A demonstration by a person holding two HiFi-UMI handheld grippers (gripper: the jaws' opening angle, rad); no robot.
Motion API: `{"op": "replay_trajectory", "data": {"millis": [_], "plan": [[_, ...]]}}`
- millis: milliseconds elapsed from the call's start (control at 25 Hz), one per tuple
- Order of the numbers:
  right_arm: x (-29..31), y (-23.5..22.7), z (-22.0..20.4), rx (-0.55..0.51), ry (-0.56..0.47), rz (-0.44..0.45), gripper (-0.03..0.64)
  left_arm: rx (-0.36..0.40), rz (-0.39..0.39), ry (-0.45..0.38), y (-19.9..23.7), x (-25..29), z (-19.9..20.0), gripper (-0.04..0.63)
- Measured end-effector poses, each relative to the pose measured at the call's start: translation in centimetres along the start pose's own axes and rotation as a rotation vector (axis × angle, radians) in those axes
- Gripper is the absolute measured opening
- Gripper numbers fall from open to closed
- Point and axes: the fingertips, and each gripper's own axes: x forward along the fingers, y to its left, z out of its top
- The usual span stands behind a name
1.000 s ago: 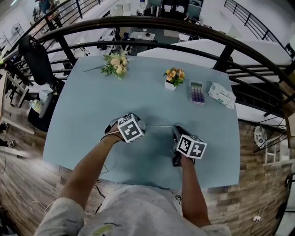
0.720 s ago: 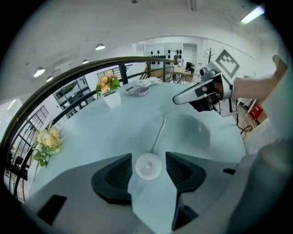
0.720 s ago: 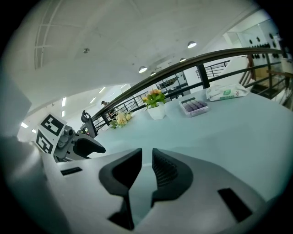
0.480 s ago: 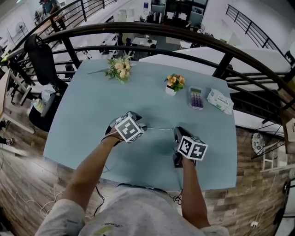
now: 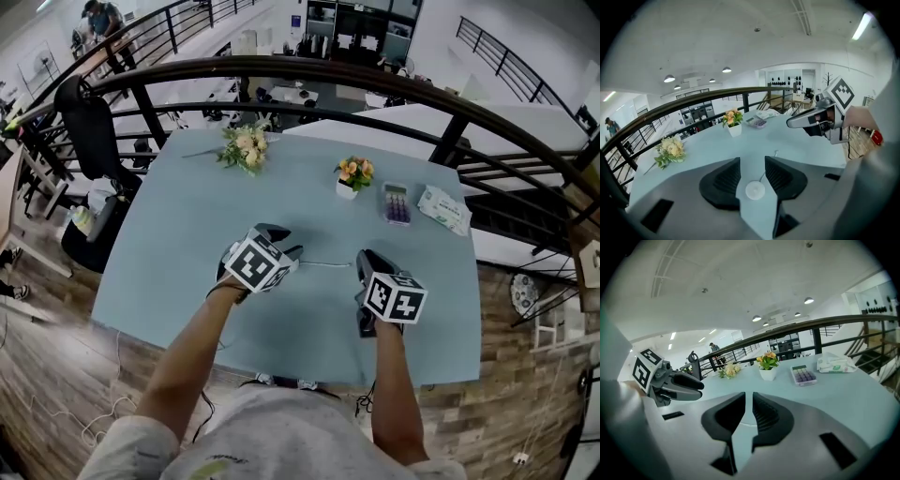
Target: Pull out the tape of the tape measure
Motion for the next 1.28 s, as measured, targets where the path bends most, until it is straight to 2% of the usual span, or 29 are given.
{"op": "replay_trajectory", "data": {"millis": [240, 440, 880, 1280], "plan": [[-1.2, 1.2, 2.7, -0.084, -0.046, -0.003, 0.046, -0.035, 0.051, -0.095, 0.2, -2.4, 2.2, 0.146], [-2.4, 2.4, 5.1, -0.141, -0.088, -0.009, 0.035, -0.109, 0.082, -0.172, 0.7, -4.4, 3.3, 0.132], [-4.8, 3.3, 8.4, -0.202, -0.177, -0.029, 0.02, -0.131, 0.155, -0.302, 1.4, -8.0, 5.7, 0.066], [-6.0, 4.7, 10.1, -0.253, -0.243, -0.036, 0.009, -0.146, 0.193, -0.362, 2.1, -9.7, 6.3, 0.044]]}}
